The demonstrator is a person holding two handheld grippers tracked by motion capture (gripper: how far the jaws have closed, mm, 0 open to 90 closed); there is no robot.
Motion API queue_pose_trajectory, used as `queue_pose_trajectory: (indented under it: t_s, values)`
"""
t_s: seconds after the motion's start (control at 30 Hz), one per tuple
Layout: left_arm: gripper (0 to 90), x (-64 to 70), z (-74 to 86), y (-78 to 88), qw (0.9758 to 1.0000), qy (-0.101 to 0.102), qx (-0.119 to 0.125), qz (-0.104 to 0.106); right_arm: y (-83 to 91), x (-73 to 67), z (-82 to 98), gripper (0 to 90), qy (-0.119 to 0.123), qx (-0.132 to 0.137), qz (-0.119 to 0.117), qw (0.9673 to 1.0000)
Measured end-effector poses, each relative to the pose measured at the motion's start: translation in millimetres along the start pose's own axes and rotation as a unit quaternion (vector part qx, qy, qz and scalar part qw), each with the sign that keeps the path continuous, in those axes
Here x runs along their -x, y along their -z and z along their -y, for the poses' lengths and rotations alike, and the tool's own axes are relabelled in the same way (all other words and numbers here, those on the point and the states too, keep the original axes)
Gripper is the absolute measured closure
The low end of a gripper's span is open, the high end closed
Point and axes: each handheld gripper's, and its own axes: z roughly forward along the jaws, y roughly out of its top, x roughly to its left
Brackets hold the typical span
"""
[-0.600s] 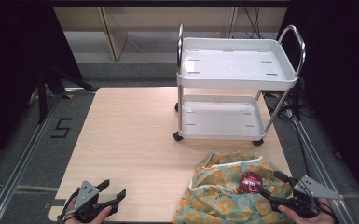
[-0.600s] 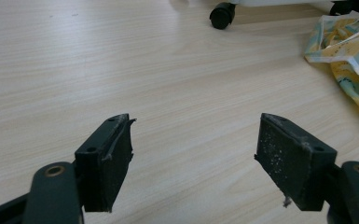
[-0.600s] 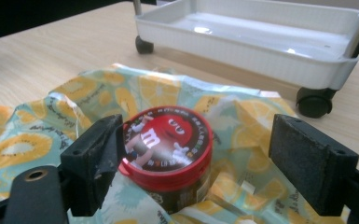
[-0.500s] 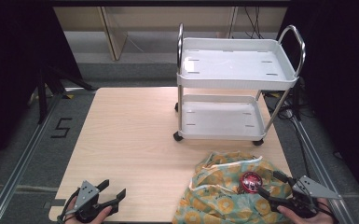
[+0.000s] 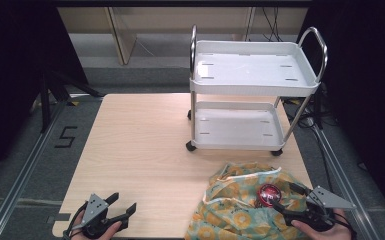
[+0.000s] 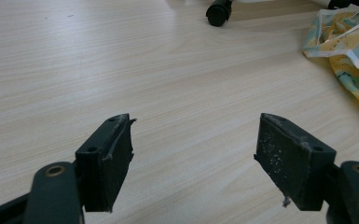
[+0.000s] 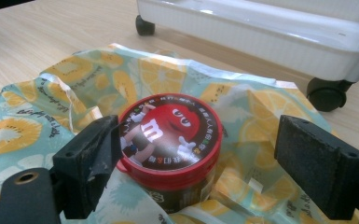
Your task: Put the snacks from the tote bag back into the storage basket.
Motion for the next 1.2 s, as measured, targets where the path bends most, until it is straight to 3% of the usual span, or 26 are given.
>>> queue_pose_trajectory:
  t_s: [0.1, 0.13, 0.17, 0.2, 0.23, 0.37, 0.47, 0.53, 0.57, 0.7, 0.77, 0.9, 1.2]
  values:
    - [26.6, 0.9, 0.1, -1.4, 1.0000, 0.004, 0.003, 0.001, -3.2, -2.5, 0.0, 15.5, -0.007, -0.009, 0.000, 0.9999]
    - [26.6, 1.7, -0.1, -0.6, 1.0000, 0.006, -0.001, -0.004, -5.8, 0.0, -0.2, 15.4, 0.007, -0.007, 0.001, 0.9999]
    - [26.6, 1.7, -0.1, -0.6, 1.0000, 0.006, -0.001, -0.004, -5.8, -2.7, -0.8, 15.4, -0.009, -0.015, -0.002, 0.9998]
    - [26.6, 0.8, 0.0, -1.3, 1.0000, 0.004, 0.005, 0.001, -7.3, -1.3, -1.5, 15.4, -0.002, -0.010, -0.001, 0.9999]
    - [26.6, 0.8, 0.0, -1.2, 1.0000, 0.004, 0.005, 0.000, -8.1, -2.0, -2.1, 15.4, -0.011, -0.012, -0.002, 0.9999]
    - [26.6, 0.8, 0.2, -1.6, 1.0000, 0.006, 0.005, 0.001, -11.8, 0.7, -2.2, 15.2, 0.007, -0.009, -0.004, 0.9999]
    - [26.5, 1.2, -0.1, -1.0, 1.0000, 0.004, 0.001, -0.003, -11.8, -3.8, -2.4, 15.3, -0.014, -0.018, -0.014, 0.9996]
    - [26.6, 0.8, 0.1, -1.5, 1.0000, 0.005, 0.004, 0.001, -14.5, -1.0, -3.2, 15.7, 0.012, -0.005, -0.013, 0.9998]
    - [26.5, 0.9, 0.1, -1.5, 1.0000, 0.006, 0.005, 0.001, -14.7, -3.7, -3.3, 15.7, -0.001, -0.009, -0.019, 0.9998]
    - [26.5, 0.8, 0.1, -1.4, 1.0000, 0.005, 0.005, 0.001, -19.2, -10.9, -3.5, 15.7, -0.001, -0.026, -0.031, 0.9992]
    - [26.6, 0.8, 0.0, -1.4, 1.0000, 0.005, 0.005, 0.001, -22.9, -10.4, -2.8, 15.7, 0.011, -0.028, -0.029, 0.9991]
    - [26.5, 0.8, 0.1, -1.4, 1.0000, 0.004, 0.005, 0.002, -25.1, -10.2, -1.5, 16.6, 0.004, -0.042, -0.026, 0.9988]
    - [26.5, 0.8, 0.0, -1.4, 1.0000, 0.003, 0.005, 0.002, -30.5, -7.2, 0.5, 23.1, 0.022, -0.041, -0.019, 0.9988]
